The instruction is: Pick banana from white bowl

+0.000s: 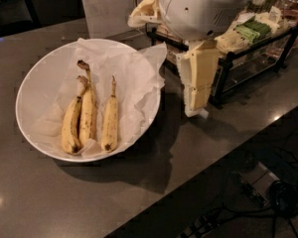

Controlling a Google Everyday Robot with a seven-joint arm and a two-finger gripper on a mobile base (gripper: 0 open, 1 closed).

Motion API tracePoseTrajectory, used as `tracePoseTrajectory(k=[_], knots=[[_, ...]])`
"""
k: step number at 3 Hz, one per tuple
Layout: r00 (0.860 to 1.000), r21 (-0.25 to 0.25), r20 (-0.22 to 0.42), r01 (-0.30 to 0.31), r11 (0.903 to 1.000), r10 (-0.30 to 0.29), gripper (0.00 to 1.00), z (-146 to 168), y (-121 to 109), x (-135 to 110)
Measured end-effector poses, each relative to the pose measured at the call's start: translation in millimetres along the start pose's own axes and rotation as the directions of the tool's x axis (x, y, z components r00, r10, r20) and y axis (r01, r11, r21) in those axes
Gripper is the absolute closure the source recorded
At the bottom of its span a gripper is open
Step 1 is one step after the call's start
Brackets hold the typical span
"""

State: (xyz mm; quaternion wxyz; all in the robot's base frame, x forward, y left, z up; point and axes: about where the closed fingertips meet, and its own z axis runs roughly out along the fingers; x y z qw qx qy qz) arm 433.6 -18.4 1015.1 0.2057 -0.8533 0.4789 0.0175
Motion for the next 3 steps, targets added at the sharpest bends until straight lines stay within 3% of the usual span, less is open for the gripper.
tracePoseTrajectory(k=[1, 2, 3], knots=[[0.992, -0.063, 0.101, 0.085, 0.9944, -0.078, 0.0, 17, -13, -41], [0.97, -0.127, 0.201, 0.165, 0.978, -0.138, 0.0, 39, -19, -78], [0.945, -0.177, 0.285, 0.217, 0.9602, -0.161, 0.0, 64, -22, -103]])
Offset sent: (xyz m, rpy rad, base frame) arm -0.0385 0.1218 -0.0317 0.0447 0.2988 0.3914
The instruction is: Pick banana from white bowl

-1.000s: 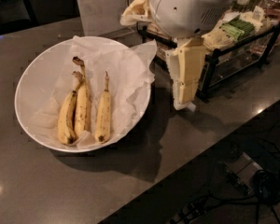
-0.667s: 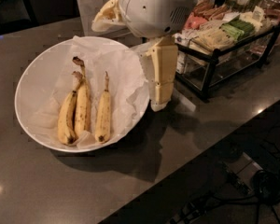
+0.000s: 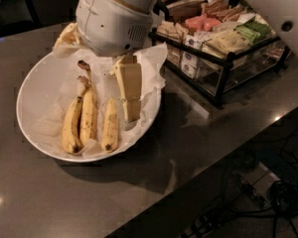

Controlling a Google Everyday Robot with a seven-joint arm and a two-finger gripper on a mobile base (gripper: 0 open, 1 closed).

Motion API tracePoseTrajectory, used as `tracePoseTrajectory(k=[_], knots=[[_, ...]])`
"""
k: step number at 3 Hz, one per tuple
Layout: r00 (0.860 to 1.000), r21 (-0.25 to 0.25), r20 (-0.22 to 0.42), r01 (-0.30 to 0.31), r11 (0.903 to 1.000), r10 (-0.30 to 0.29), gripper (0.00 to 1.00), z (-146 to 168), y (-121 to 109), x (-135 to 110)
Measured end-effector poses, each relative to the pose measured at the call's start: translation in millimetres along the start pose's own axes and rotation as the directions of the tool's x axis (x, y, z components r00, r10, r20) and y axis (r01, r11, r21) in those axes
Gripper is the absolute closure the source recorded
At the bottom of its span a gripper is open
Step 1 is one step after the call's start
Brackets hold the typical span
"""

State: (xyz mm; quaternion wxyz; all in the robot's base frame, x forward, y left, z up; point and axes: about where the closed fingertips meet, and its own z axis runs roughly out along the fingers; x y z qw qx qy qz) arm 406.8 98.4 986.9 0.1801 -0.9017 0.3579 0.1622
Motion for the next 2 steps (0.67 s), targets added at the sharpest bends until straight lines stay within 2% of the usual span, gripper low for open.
tracePoseTrajectory(k=[1, 2], knots=[[0.999, -0.055, 0.038, -0.012, 0.9984, 0.014, 0.0, 29, -9, 2], [0.999, -0.087, 0.008, -0.031, 0.9957, 0.032, 0.0, 50, -14, 11]])
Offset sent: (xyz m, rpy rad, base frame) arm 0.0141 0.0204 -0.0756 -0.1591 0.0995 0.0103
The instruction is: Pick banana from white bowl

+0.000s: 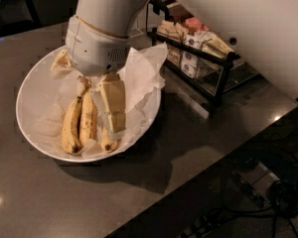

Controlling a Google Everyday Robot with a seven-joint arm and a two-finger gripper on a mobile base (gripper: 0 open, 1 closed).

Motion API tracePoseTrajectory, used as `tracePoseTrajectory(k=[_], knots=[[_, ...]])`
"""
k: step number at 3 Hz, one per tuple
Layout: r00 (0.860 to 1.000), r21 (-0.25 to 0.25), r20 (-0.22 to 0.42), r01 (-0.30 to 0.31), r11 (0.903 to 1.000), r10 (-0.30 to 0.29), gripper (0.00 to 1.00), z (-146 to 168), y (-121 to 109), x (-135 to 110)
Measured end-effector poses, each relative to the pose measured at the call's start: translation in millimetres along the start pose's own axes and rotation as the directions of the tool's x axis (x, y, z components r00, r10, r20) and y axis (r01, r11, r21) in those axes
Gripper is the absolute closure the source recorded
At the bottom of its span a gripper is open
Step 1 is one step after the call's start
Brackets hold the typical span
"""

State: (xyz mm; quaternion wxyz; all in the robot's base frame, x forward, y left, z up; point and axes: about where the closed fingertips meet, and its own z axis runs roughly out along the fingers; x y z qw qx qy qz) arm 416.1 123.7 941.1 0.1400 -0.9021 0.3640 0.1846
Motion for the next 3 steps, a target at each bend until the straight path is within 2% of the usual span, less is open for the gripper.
tracePoseTrajectory(k=[1, 2, 3], knots=[[1.0, 0.016, 0.001, 0.003, 0.9999, -0.003, 0.0, -0.3, -3.7, -2.0], [1.0, 0.016, 0.001, 0.003, 0.9999, -0.003, 0.19, -0.3, -3.7, -2.0], [1.0, 0.016, 0.001, 0.003, 0.9999, -0.003, 0.42, -0.2, -3.7, -2.0]])
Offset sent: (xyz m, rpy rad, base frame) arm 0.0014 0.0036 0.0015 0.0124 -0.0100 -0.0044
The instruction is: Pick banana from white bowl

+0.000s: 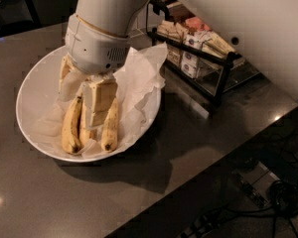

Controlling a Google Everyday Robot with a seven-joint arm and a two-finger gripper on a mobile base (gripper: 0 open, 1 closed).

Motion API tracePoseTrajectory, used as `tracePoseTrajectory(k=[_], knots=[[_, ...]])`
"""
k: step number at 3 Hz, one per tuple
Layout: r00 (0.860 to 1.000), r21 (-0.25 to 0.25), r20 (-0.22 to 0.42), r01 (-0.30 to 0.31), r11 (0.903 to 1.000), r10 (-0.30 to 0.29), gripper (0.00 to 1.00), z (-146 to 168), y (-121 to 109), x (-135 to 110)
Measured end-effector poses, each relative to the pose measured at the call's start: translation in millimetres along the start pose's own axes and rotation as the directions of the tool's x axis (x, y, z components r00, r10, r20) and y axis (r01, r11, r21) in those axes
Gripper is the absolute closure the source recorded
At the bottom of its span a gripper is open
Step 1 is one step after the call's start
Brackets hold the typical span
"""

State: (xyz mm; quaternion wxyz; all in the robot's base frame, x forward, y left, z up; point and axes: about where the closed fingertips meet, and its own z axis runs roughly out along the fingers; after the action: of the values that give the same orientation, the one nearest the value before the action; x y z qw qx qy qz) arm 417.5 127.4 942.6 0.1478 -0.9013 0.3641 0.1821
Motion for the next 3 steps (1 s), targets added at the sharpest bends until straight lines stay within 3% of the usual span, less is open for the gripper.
tracePoseTrajectory(k=[1, 2, 3], knots=[[1.0, -0.024, 0.012, -0.004, 0.9997, 0.004, 0.61, 10, 2, 3], [0.999, -0.105, 0.034, -0.012, 0.9944, 0.016, 0.6, 31, 14, 10], [0.998, -0.195, 0.05, -0.02, 0.9806, 0.03, 0.42, 47, 31, 18]])
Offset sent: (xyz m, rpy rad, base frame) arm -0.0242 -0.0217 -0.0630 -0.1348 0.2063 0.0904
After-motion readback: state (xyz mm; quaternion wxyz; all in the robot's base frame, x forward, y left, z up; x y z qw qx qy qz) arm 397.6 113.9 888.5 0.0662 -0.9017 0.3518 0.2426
